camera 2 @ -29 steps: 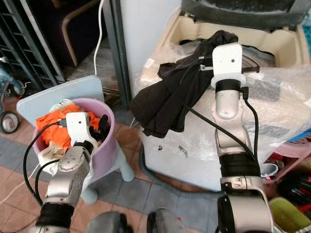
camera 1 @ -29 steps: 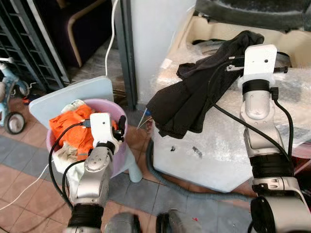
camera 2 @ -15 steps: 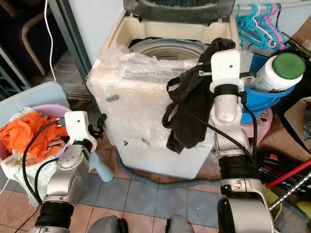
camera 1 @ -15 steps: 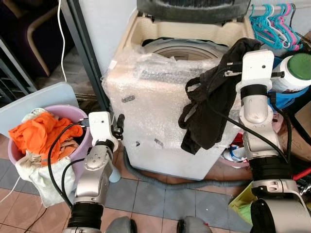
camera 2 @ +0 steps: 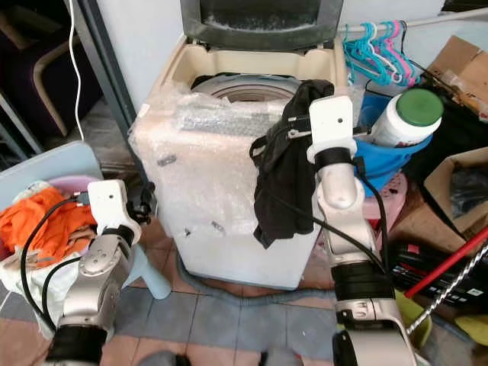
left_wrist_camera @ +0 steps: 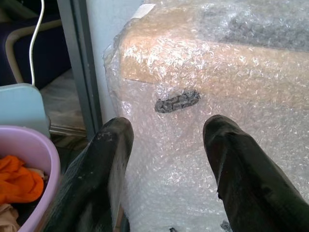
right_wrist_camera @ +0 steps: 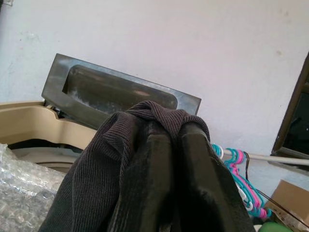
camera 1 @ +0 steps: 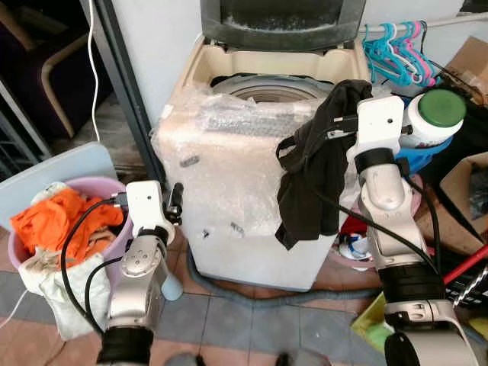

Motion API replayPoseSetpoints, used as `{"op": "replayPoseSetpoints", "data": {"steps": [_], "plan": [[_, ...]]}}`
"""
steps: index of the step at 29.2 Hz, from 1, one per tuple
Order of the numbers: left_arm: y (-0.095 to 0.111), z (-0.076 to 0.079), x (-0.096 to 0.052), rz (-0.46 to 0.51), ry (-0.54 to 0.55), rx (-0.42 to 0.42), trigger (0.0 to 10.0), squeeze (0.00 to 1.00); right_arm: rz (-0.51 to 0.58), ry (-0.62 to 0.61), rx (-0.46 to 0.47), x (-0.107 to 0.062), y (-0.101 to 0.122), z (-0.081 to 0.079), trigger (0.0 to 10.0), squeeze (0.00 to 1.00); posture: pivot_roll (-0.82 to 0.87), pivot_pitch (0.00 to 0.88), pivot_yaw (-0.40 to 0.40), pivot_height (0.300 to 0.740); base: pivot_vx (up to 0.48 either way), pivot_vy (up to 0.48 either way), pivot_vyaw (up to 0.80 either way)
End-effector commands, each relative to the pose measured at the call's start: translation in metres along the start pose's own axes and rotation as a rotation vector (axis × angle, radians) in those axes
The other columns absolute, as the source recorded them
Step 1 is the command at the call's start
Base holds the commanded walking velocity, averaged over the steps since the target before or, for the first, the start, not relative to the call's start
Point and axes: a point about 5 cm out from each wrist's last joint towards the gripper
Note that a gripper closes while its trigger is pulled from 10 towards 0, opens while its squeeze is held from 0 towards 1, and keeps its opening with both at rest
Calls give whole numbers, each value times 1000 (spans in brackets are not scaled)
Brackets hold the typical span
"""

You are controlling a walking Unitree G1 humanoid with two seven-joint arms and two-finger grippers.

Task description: Clothes washing

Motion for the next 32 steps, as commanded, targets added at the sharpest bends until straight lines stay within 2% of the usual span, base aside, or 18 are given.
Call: {"op": "replayPoseSetpoints", "data": {"steps": [1,6,17,18,20,22,23,25,28,31,32], "plan": [[0,-1,0,1,3,-6,10000,0,56,38,-4,5,12,-1,10000,0,-55,49,36,740,398,266,500],[-2,-1,-2,-11,6,-13,10000,0,48,36,7,4,11,-1,10000,0,-54,51,35,740,400,266,482],[-3,3,-3,-9,-35,3,10000,0,46,13,1,9,12,6,10000,0,-55,56,40,740,405,215,0],[-4,4,-3,-18,-36,2,10000,0,42,20,13,14,13,7,10000,0,-54,58,43,740,435,0,0],[-6,5,-5,-24,-37,6,10000,0,68,65,-35,20,16,9,10000,0,-51,58,41,740,431,0,0],[-7,5,-6,-30,-39,7,10000,0,78,71,-42,27,19,13,10000,0,-50,59,40,740,439,0,0],[-8,5,-6,-33,-38,0,10000,0,94,77,-54,37,25,21,10000,0,-49,59,39,740,439,0,0],[-9,5,-7,-36,-43,5,10000,0,112,75,-68,45,31,26,10000,0,-48,58,39,740,439,0,0],[-9,10,-6,-46,-50,-34,10000,0,208,73,-148,79,65,46,10000,0,-53,55,41,740,294,0,0],[-9,14,-6,-43,-68,-26,10000,0,256,31,-167,99,93,60,10000,0,-53,51,38,740,0,0,0],[-10,15,-6,-50,-66,-19,10000,0,297,-15,-152,111,116,72,10000,0,-48,48,33,740,0,0,0]]}}
Point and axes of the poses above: a point about 5 cm out from each wrist's last joint towards the gripper, its own x axis pointing out of the wrist towards the gripper, its own y axis along the axis of the wrist's last joint, z = x × y, and after that the axes turned 2 degrees about -x, right-handed
